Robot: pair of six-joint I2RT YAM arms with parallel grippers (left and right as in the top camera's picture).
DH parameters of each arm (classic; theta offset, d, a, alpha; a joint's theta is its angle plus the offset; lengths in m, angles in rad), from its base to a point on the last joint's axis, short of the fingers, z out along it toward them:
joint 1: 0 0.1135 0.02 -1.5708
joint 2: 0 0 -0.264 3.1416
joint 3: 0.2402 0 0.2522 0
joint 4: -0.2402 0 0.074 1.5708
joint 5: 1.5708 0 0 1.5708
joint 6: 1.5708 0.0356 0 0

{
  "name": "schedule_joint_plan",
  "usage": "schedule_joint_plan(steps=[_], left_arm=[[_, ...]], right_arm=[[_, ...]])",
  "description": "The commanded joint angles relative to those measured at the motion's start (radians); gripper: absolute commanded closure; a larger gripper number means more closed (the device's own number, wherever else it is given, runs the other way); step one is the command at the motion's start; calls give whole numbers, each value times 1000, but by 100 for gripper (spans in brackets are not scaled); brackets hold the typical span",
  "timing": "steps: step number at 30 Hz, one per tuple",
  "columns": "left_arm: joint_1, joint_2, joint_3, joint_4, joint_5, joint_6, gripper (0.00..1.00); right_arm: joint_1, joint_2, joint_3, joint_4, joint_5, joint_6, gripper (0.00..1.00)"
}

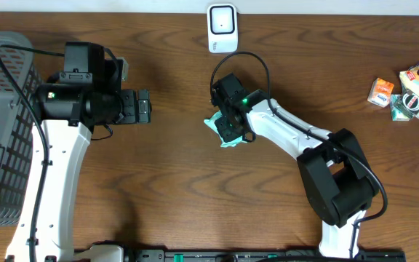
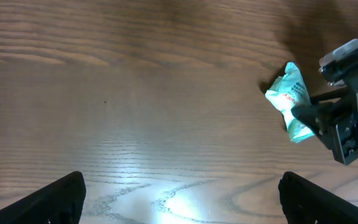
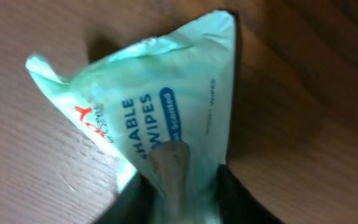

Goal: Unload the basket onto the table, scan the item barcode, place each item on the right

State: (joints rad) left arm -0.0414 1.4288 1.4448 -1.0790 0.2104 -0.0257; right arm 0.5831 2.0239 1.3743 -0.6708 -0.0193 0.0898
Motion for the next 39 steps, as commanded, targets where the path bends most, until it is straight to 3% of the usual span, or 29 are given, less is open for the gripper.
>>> schedule_joint_plan(steps=[1, 2, 3, 13, 18, 22, 27, 32, 39], left_arm=[[-3, 2, -4, -5, -2, 2, 2], [-3, 2, -4, -5, -2, 2, 2], [-3, 2, -4, -5, -2, 2, 2], [-3, 2, -4, -5, -2, 2, 2], [-3, 2, -4, -5, -2, 2, 2], [-3, 2, -4, -5, -2, 2, 3], [-3, 2, -4, -5, -2, 2, 2], [-3, 2, -4, -5, -2, 2, 2], [-3, 2, -4, -5, -2, 2, 2]], right_arm=[[4, -10, -6, 7, -10, 10, 90], [4, -10, -3, 10, -10, 11, 98], [4, -10, 6, 14, -9, 14, 99], [-2, -10, 167, 46, 129, 51, 99], [-2, -10, 177, 43, 104, 51, 99], [3, -10, 163, -14, 16, 16, 89], [34, -9, 132, -26, -30, -69, 52], [43, -9, 106, -29, -13, -58, 50], [46, -9, 39, 8, -7, -62, 57]])
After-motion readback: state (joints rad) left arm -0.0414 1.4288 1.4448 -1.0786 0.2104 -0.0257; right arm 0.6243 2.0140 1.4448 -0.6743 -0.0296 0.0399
